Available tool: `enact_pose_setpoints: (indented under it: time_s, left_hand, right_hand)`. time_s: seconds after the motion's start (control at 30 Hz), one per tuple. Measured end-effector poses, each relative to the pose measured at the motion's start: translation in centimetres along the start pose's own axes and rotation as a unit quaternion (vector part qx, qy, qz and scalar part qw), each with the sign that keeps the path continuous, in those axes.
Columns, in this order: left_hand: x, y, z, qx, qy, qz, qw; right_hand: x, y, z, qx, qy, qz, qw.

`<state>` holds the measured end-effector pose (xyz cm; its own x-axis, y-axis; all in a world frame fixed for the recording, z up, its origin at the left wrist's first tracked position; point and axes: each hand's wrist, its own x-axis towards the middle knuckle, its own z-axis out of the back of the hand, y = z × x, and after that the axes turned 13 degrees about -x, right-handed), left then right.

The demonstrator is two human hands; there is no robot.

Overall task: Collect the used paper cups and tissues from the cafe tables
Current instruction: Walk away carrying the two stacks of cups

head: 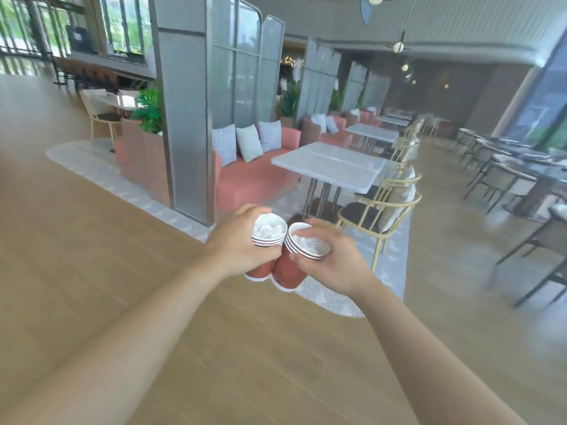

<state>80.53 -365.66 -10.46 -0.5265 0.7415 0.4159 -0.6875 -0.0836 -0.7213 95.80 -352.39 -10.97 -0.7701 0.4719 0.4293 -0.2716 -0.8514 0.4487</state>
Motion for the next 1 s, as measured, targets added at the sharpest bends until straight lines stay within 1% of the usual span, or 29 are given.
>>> enact_pose_setpoints:
  time_s: [0.17, 0.3, 0.37, 0.53, 0.77, 0.9, 1.0]
  left_hand:
    - [4.7, 2.7, 1.1, 0.013, 0.032, -0.059, 0.998]
    - [7.5, 5.6, 3.3, 0.009, 0.047, -0.074, 0.996]
    - [8.4, 7.7, 4.9, 0.014, 0.048, -0.071, 0.996]
    - [9.5, 14.0, 10.1, 0.03, 0.029, -0.024, 0.999]
    - [10.3, 23.7, 19.9, 0.086, -0.043, 0.057, 0.994]
    - [10.5, 29.8, 25.6, 0.117, -0.08, 0.104, 0.984]
    - [10.9, 34.9, 29.7, 0.139, -0.122, 0.146, 0.972]
  right_hand:
    - [3.4, 0.7, -1.3, -0.01, -0.042, -0.019, 0.999]
    - [6.6, 1.9, -3.9, -0.033, -0.061, -0.029, 0.997]
    - [8.5, 2.6, -5.7, -0.029, -0.056, -0.025, 0.998]
    - [14.1, 5.8, -12.0, 0.004, -0.006, 0.014, 1.0]
    - [23.8, 12.3, -23.1, 0.049, 0.055, 0.094, 0.993]
    - [29.8, 16.1, -30.6, 0.095, 0.09, 0.155, 0.979]
    - [34.7, 19.1, -36.3, 0.132, 0.13, 0.194, 0.963]
